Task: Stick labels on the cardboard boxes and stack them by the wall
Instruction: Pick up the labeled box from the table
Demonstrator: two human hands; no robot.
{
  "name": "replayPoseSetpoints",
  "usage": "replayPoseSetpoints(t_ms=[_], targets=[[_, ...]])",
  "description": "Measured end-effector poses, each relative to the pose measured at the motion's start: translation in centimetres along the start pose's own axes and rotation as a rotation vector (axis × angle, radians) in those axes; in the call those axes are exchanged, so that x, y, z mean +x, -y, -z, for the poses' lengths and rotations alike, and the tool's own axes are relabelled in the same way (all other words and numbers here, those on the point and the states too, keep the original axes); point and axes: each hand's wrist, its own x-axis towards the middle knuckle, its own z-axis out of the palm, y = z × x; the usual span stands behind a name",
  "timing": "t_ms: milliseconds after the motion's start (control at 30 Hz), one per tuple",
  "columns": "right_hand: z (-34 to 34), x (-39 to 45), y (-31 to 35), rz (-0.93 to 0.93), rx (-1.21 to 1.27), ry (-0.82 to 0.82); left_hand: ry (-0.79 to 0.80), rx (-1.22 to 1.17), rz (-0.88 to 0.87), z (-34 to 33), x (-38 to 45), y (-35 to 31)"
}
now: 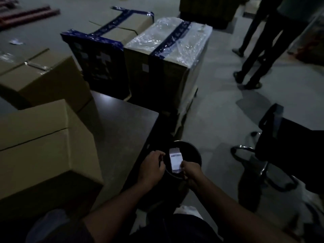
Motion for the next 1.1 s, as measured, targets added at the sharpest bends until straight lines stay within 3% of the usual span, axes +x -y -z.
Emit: replayPoseSetpoints(t_ms=[100, 267, 567, 733, 800, 900, 1100], targets=[[2.0, 4.4, -1.5, -0.045, -0.041, -0.062, 0.105, 0.042, 0.033, -2.6, 1.4, -0.9], [4.3, 10.5, -0.8, -0.073, -0.095, -0.047, 0.132, 0.069, 0.083, -5.4, 4.4, -2.5], [6.0, 15.2, 0.8, -0.207, -0.212, 0.09, 0.045, 0.089, 0.135, -6.7, 8.1, -4.4], [3.9, 14.7, 3.5, -0.15, -0.283, 0.236, -0.029, 0.096, 0.151, -5.8, 9.1, -4.6], [2.5, 13.9, 5.2, -0.048, -0.315, 0.352, -0.105, 0.09, 0.159, -4.7, 9.3, -4.6], [-0.1, 12.3, 7.5, 0.275, -0.475, 0.502, -0.257, 0.05, 0.161, -2.3, 9.1, -4.4], [-8.5, 6.3, 11.7, 0.75, -0.517, 0.695, -0.674, 0.066, 0.113, 6.0, 6.5, -5.3]])
